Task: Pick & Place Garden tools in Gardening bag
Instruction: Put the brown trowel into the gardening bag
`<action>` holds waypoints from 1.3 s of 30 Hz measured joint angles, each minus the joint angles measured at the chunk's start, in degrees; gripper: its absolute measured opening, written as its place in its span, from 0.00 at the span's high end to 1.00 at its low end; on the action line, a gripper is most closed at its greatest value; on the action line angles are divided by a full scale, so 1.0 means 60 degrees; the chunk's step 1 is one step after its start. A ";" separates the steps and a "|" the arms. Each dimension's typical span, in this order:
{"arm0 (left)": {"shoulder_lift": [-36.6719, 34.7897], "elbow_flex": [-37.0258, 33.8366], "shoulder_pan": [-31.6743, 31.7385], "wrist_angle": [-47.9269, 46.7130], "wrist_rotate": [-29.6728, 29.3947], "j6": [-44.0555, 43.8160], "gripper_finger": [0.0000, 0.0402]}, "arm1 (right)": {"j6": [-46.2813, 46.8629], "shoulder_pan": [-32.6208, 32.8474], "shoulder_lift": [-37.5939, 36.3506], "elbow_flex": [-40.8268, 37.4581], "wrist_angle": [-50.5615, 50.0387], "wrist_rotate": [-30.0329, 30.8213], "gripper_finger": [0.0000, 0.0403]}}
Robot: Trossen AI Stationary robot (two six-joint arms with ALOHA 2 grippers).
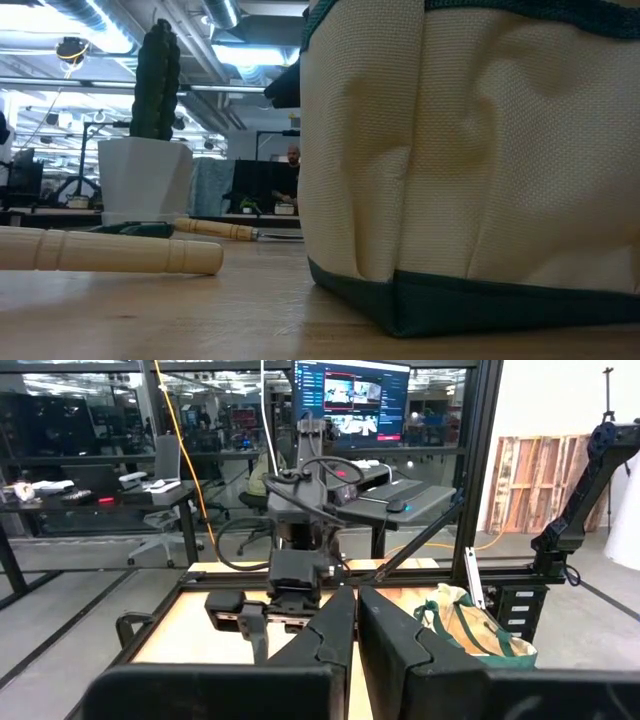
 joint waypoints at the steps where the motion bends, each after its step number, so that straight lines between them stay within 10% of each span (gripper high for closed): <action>1: 0.0000 0.0000 0.0001 0.0000 0.0001 0.0002 0.97 | 0.0000 0.0001 0.0000 0.0000 0.0001 -0.0002 0.45; 20: 0.0000 0.0000 0.0002 0.0002 0.0000 0.0001 0.97 | 0.0008 0.0002 0.1764 0.0073 0.1398 -0.0126 0.44; 39: 0.0004 0.0000 0.0003 0.0000 -0.0002 0.0000 0.98 | -0.0124 -0.0066 0.3235 0.2450 -0.0839 -0.0632 0.44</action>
